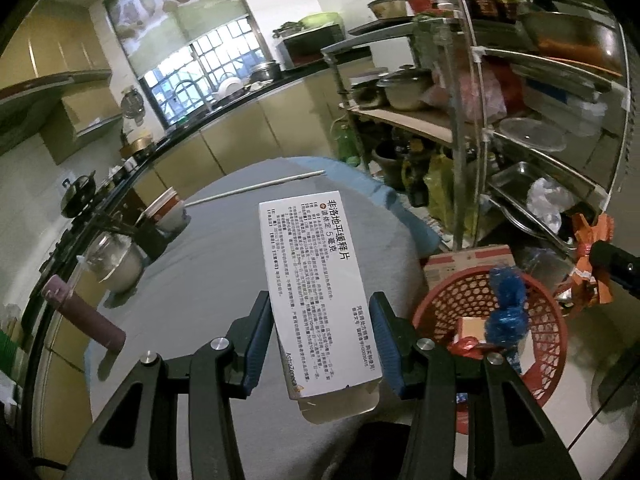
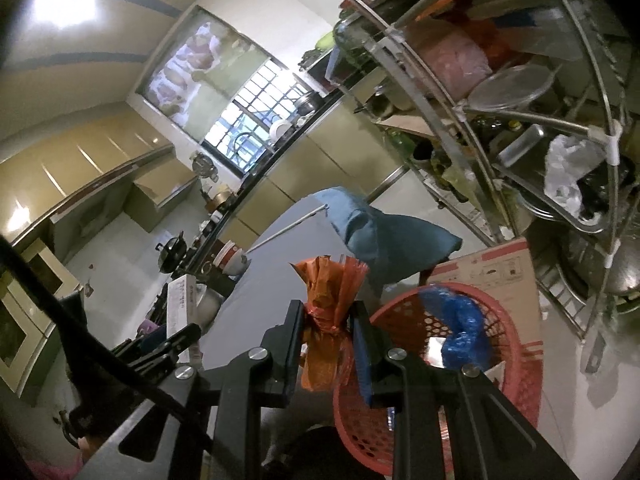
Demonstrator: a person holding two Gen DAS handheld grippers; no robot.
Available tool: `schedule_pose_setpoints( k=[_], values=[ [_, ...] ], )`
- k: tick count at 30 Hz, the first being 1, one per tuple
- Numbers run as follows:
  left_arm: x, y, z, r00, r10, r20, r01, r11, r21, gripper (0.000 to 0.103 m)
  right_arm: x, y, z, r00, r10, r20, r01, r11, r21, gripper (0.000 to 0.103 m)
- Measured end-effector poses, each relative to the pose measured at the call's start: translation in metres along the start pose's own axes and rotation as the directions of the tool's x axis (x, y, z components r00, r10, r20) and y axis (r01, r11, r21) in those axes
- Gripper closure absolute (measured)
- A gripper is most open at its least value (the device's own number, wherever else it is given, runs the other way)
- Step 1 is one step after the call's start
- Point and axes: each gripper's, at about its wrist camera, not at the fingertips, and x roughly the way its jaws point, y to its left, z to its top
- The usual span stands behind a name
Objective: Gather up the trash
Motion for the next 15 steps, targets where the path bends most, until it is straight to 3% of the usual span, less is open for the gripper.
schedule_pose_setpoints(
  k=[15],
  values=[
    [-0.002,-0.039,0.006,0.998,-0.063,-0.014,0.063,0.997,0.042,0.052,-0.026,-0.024,0.004,1.0,-0.015,0.02,0.014,0.999,0.045,0.078]
  ],
)
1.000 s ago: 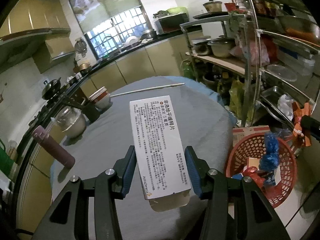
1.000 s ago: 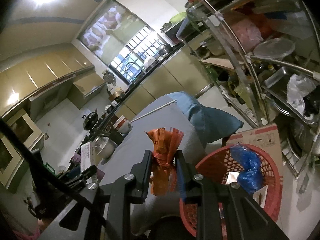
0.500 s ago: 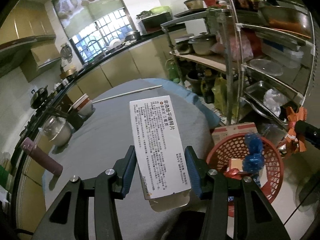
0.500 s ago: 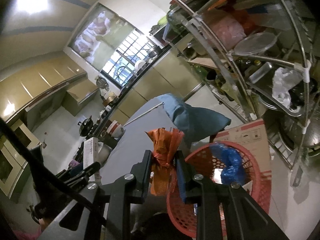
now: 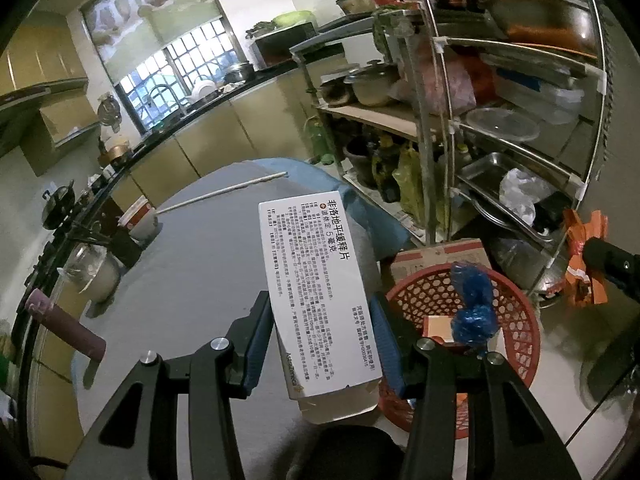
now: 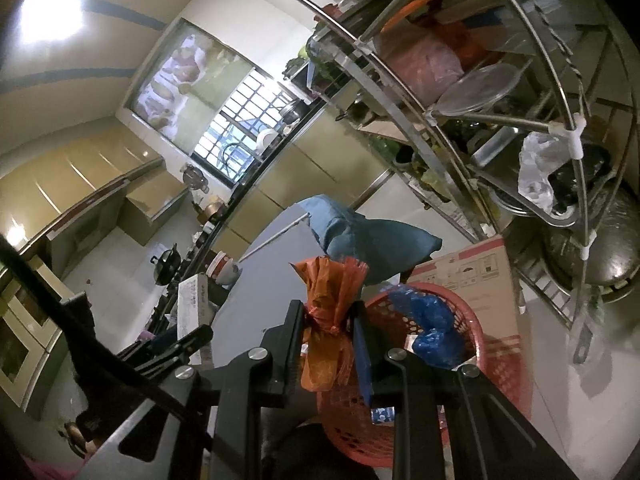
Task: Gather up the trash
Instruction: 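Lower the white card box with the left tool while the right lowers the wrapper into the basket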
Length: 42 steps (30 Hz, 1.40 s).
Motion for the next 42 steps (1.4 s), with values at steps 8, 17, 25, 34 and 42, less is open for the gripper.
schedule_pose_setpoints(
  k=[8,17,25,34,42],
  values=[
    [0.003,-0.01,-0.001,1.0,-0.024,-0.018,0.024,1.0,0.011,0.052,-0.003,0.0,-0.001,1.0,0.001,0.006,-0.001,1.0,0.003,0.078],
    [0.007,-0.021,-0.003,0.997,-0.068,-0.029,0.069,0.997,0.017,0.052,-0.006,0.0,0.0,1.0,-0.004,0.005,0.004,1.0,0.003,0.078],
    [0.014,-0.026,-0.006,0.989,-0.131,-0.063,0.132,0.991,0.004,0.052,-0.005,0.001,-0.001,1.0,-0.018,-0.011,0.018,1.0,0.003,0.078],
    [0.023,-0.031,-0.012,0.975,-0.196,-0.108,0.196,0.98,-0.011,0.052,-0.002,-0.003,-0.002,0.999,-0.039,-0.031,0.04,0.999,0.012,0.077],
    [0.031,-0.035,-0.018,0.95,-0.273,-0.15,0.273,0.962,-0.025,0.052,0.004,-0.005,-0.003,0.998,-0.049,-0.045,0.05,0.999,0.015,0.076]
  ],
)
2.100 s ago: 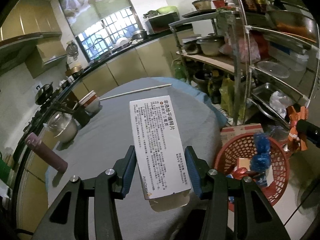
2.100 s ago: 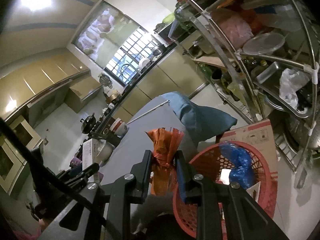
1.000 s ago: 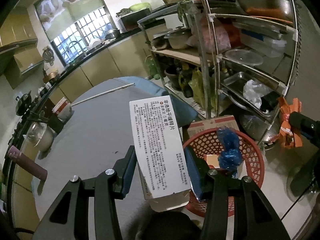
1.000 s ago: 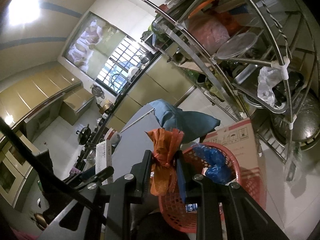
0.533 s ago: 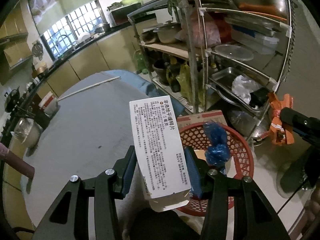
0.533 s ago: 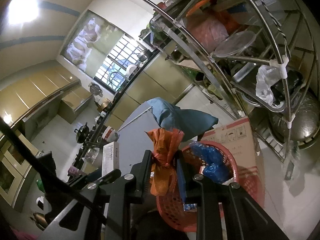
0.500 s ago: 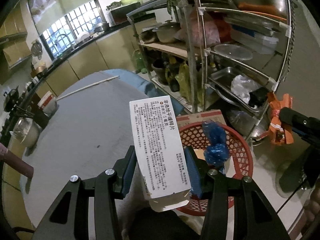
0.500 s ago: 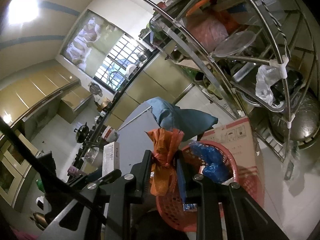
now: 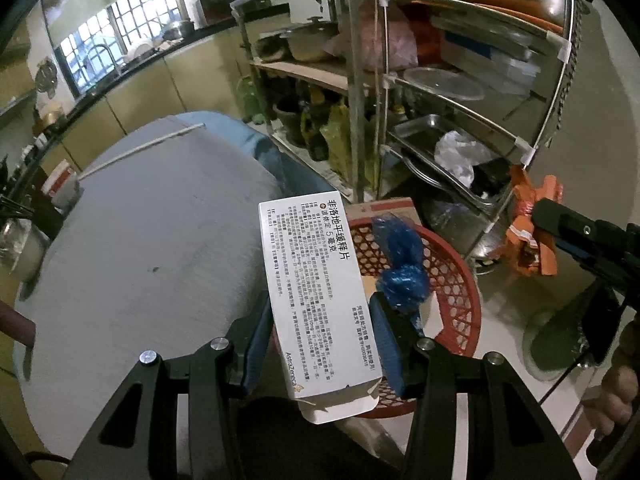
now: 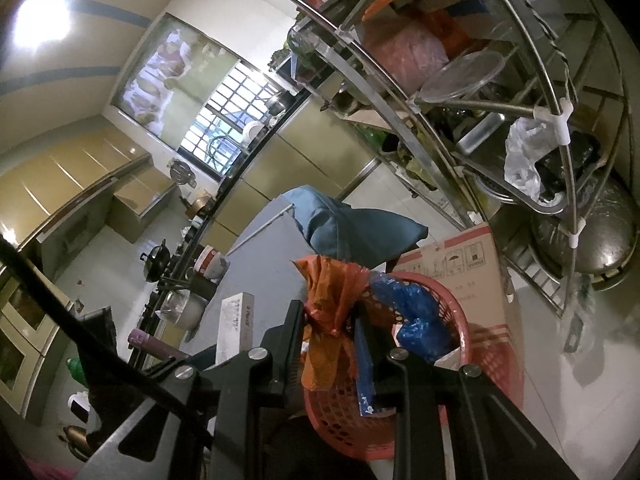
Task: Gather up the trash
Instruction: 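Lower the white card box with the left tool while the right lowers the wrapper into the basket, then open both tools to drop the card box and wrapper into the basket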
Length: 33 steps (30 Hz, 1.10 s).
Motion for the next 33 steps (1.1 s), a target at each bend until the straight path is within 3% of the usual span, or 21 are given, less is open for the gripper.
schedule_pose_setpoints(
  k=[9,18,20,30,33],
  values=[
    [0.01,0.001,-0.005,0.995,-0.097,-0.033,0.096,0.995,-0.024,0.052,0.008,0.002,-0.002,1.0,-0.005,-0.022,0.005,1.0,-0.005,0.076],
    [0.02,0.004,-0.009,0.969,-0.241,-0.059,0.24,0.97,-0.031,0.05,0.015,0.005,-0.003,0.999,-0.012,-0.045,0.012,1.0,0.003,0.075],
    [0.02,0.005,-0.01,0.964,-0.26,-0.063,0.259,0.966,-0.029,0.046,0.017,0.005,-0.004,0.999,-0.015,-0.048,0.015,1.0,0.007,0.075],
    [0.005,0.022,-0.023,0.984,-0.176,-0.019,0.176,0.984,-0.008,0.033,0.018,0.011,-0.006,0.998,-0.025,-0.052,0.027,0.999,0.034,0.075],
    [-0.003,0.029,-0.028,0.995,-0.102,-0.002,0.102,0.995,-0.002,0.032,0.02,0.019,-0.011,0.998,-0.015,-0.063,0.017,0.999,0.032,0.074]
  ],
)
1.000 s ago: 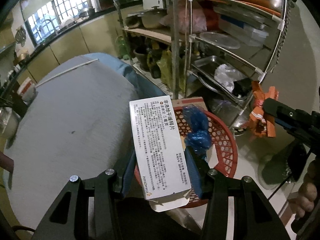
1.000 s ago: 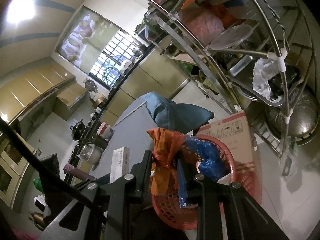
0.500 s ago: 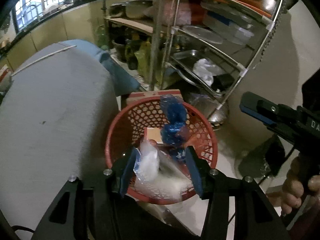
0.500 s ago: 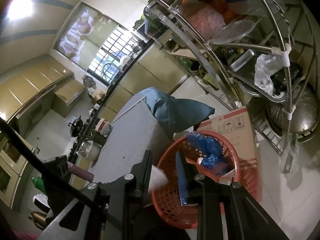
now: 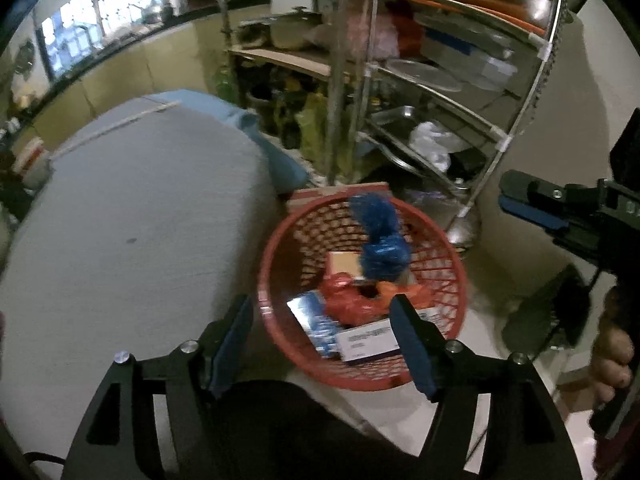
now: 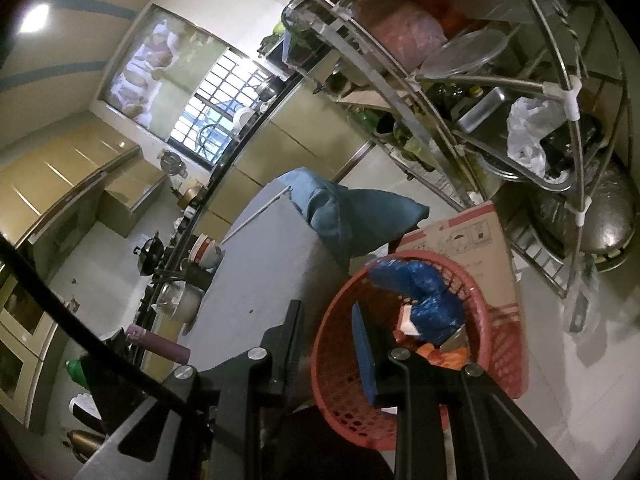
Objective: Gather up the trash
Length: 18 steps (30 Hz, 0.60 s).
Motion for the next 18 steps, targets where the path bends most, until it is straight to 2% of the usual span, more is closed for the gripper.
schedule_pose_setpoints(
  k=[5,6,8,9,10,13,18],
  values=[
    [-0.021,0.014,-0.011,0.99,0.129,0.052,-0.129,0.992,0.0,0.031,0.003,0.017,-0.011,1.0,0.016,-0.012,-0.016,1.0,-0.018,0.073],
    [-0.025,0.017,-0.014,0.987,0.149,0.062,-0.149,0.989,-0.005,0.031,0.004,0.021,-0.013,1.0,0.02,-0.015,-0.02,1.0,-0.022,0.07],
    [-0.034,0.023,-0.018,0.981,0.179,0.078,-0.178,0.984,-0.017,0.029,0.004,0.031,-0.018,1.0,0.024,-0.012,-0.025,0.999,-0.036,0.061],
    [-0.041,0.028,-0.022,0.975,0.2,0.093,-0.198,0.98,-0.028,0.028,0.002,0.036,-0.02,1.0,0.027,-0.006,-0.027,0.999,-0.045,0.042],
    [-0.046,0.03,-0.024,0.971,0.216,0.102,-0.214,0.976,-0.035,0.027,0.0,0.042,-0.023,0.999,0.031,0.012,-0.03,0.998,-0.057,0.037],
    [-0.061,0.038,-0.033,0.957,0.26,0.13,-0.255,0.965,-0.054,0.025,-0.007,0.059,-0.032,0.999,0.031,0.036,-0.027,0.994,-0.105,0.036],
    [-0.084,0.044,-0.047,0.946,0.28,0.16,-0.269,0.959,-0.091,0.024,-0.018,0.08,-0.045,0.998,0.018,0.063,-0.007,0.985,-0.17,0.036]
  ],
)
